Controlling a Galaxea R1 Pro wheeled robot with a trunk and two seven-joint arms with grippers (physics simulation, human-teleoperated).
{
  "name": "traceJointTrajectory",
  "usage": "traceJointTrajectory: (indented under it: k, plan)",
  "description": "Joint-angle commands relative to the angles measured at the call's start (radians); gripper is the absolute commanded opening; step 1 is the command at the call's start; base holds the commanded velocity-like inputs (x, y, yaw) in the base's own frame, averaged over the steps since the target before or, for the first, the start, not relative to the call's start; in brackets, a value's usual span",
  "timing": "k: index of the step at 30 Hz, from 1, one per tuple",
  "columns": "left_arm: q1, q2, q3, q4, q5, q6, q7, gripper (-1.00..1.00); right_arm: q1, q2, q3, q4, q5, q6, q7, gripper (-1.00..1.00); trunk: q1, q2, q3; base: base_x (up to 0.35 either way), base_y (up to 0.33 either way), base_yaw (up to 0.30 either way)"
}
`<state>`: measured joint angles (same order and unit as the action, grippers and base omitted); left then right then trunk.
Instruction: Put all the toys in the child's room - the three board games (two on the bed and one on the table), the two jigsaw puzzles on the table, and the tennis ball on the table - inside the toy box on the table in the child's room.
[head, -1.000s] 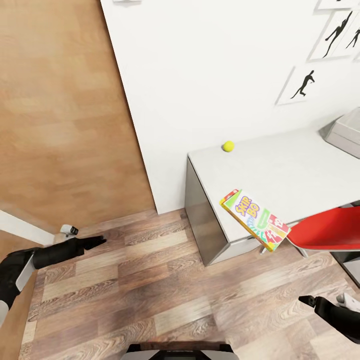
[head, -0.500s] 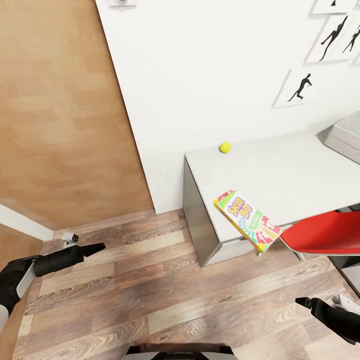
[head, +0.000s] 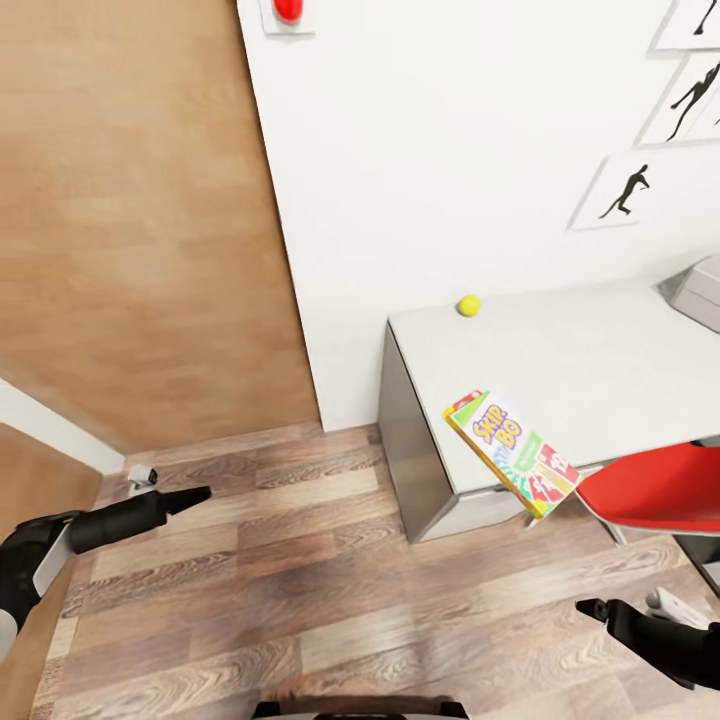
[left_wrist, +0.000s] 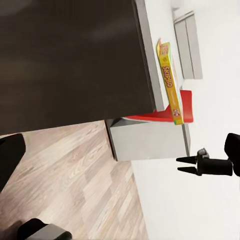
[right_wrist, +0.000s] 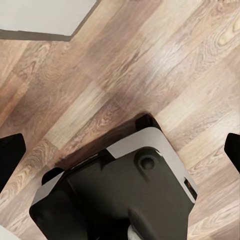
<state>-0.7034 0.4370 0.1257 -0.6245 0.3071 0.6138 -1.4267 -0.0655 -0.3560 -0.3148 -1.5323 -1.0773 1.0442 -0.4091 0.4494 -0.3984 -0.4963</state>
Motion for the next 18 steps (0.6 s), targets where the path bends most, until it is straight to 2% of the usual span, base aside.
traceJointTrajectory:
  k: [1, 8, 18]
  plan:
    - [-0.001, 0.000, 0.000, 0.000, 0.001, 0.011, 0.002, 1.00, 0.000, 0.000, -0.001, -0.001, -0.011, 0.003, -0.010, 1.00, 0.001, -0.002, 0.000, 0.000, 0.000, 0.110]
    - [-0.001, 0.000, -0.001, 0.000, 0.001, 0.011, 0.021, 1.00, -0.001, -0.001, 0.000, 0.033, -0.010, 0.003, -0.010, 1.00, 0.001, -0.002, 0.011, 0.000, 0.000, 0.087]
    - [-0.001, 0.001, 0.000, 0.000, 0.001, 0.011, 0.022, 1.00, -0.003, -0.002, 0.000, 0.065, -0.010, 0.003, -0.011, 1.00, 0.001, -0.002, 0.028, 0.000, 0.000, 0.008]
